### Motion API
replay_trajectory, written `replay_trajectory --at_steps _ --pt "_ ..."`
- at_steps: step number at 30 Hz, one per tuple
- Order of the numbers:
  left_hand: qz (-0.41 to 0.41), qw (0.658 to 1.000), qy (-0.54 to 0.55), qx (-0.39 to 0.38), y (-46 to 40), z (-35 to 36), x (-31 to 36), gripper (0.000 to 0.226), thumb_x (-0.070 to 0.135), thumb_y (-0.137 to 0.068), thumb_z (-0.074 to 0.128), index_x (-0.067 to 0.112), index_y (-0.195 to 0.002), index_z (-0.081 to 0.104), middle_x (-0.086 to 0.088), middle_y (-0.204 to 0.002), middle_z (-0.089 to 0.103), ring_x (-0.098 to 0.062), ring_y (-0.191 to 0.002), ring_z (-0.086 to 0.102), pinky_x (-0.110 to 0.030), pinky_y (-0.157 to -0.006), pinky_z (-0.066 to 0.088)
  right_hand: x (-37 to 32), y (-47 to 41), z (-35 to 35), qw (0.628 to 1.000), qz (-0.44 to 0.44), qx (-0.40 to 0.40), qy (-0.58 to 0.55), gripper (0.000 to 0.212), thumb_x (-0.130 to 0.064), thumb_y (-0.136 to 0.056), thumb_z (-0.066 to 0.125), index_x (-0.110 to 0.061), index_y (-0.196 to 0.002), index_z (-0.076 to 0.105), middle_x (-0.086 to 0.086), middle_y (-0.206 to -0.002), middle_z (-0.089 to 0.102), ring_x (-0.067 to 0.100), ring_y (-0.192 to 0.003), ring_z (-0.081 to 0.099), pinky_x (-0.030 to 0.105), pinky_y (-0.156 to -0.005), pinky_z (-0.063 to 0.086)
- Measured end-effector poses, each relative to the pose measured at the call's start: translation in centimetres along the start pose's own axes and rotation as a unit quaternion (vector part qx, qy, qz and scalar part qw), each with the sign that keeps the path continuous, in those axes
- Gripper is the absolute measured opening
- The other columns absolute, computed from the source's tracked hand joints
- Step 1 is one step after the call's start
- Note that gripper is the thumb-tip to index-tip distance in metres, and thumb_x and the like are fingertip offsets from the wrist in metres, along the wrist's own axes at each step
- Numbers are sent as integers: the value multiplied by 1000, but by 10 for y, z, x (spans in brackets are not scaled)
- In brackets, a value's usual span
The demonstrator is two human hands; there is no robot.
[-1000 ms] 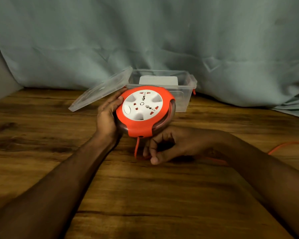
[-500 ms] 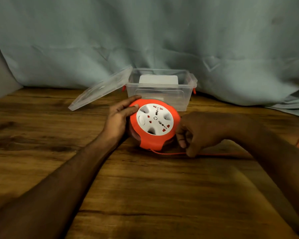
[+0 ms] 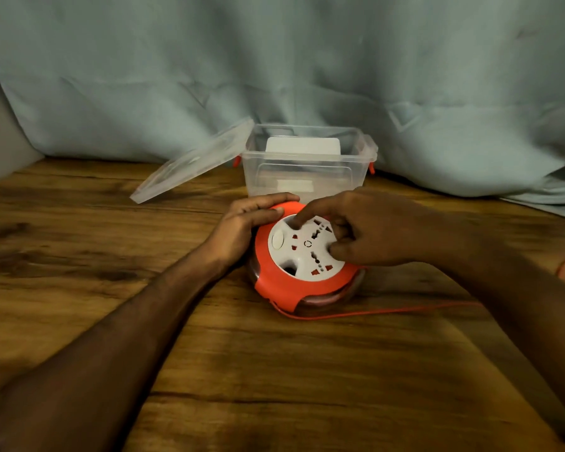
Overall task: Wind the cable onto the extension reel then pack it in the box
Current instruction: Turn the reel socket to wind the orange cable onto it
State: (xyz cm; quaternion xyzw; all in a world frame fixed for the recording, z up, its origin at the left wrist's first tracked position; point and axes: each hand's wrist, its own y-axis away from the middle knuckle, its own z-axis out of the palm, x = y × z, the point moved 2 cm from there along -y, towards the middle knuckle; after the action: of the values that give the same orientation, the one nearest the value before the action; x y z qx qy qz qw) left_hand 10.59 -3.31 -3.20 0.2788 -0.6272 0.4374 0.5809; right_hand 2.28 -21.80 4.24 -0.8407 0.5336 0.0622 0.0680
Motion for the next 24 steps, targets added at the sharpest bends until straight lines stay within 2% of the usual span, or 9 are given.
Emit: replay_trajectory --at_steps 2,4,6,9,11,15,19,22,24 --pt "6 1000 -4 -16 0 0 0 35 -3 -97 48 1 -128 64 -20 -121 71 -25 -105 70 -31 -91 57 -1 3 -4 1000 1 -10 30 60 -34 -84 70 -58 -135 47 -22 -68 54 -7 -66 48 24 -60 34" --pt "14 999 -14 -25 0 -1 0 33 1 -97 51 4 -127 65 -13 -117 73 -20 -102 71 -28 -87 58 -2 5 -7 998 -9 -9 55 61 -41 -83 70 -61 -135 45 -42 -72 50 -19 -72 46 22 -58 31" --pt "25 999 -23 -32 1 -1 -1 35 8 -95 56 5 -128 65 -13 -117 73 -22 -104 71 -30 -87 58 0 6 -10 998 -2 6 56 62 -45 -80 72 -63 -133 46 -37 -68 51 -20 -73 45 22 -59 32" --pt "25 999 -14 -26 2 0 1 30 3 -95 54 6 -123 67 -11 -110 74 -21 -98 72 -29 -82 58 -1 6 -9 997 9 28 66 61 -53 -75 74 -62 -130 50 -26 -69 47 -7 -70 49 23 -58 35" --pt "22 1000 -9 -17 2 1 3 29 0 -95 52 6 -119 67 -10 -106 75 -19 -95 73 -27 -79 59 -2 5 -8 997 15 33 75 60 -56 -72 74 -61 -128 53 -25 -78 46 -6 -72 47 22 -58 34" --pt "24 1000 -9 -14 2 -1 3 36 11 -84 58 8 -117 70 -13 -110 75 -24 -100 72 -33 -86 58 -2 4 -6 995 28 47 79 61 -63 -65 74 -54 -123 58 -27 -83 44 -2 -74 45 21 -61 33" --pt "27 999 -16 -7 1 -1 3 42 13 -82 57 1 -121 68 -18 -112 72 -23 -98 70 -31 -84 58 -4 4 0 993 46 49 100 65 -74 -60 71 -48 -119 59 -18 -109 56 4 -90 45 27 -72 38" --pt "28 999 -24 0 1 -1 2 46 13 -80 57 -2 -122 67 -23 -116 70 -24 -100 68 -30 -84 56 -9 3 1 988 56 58 135 64 -79 -60 68 -42 -111 64 -17 -96 54 7 -85 45 27 -69 33" --pt "26 999 -27 -4 1 -1 2 46 14 -80 57 -2 -122 67 -24 -117 70 -24 -100 68 -30 -84 57 -13 3 2 986 64 66 139 59 -82 -57 66 -39 -97 65 -19 -85 49 8 -82 46 27 -63 31"
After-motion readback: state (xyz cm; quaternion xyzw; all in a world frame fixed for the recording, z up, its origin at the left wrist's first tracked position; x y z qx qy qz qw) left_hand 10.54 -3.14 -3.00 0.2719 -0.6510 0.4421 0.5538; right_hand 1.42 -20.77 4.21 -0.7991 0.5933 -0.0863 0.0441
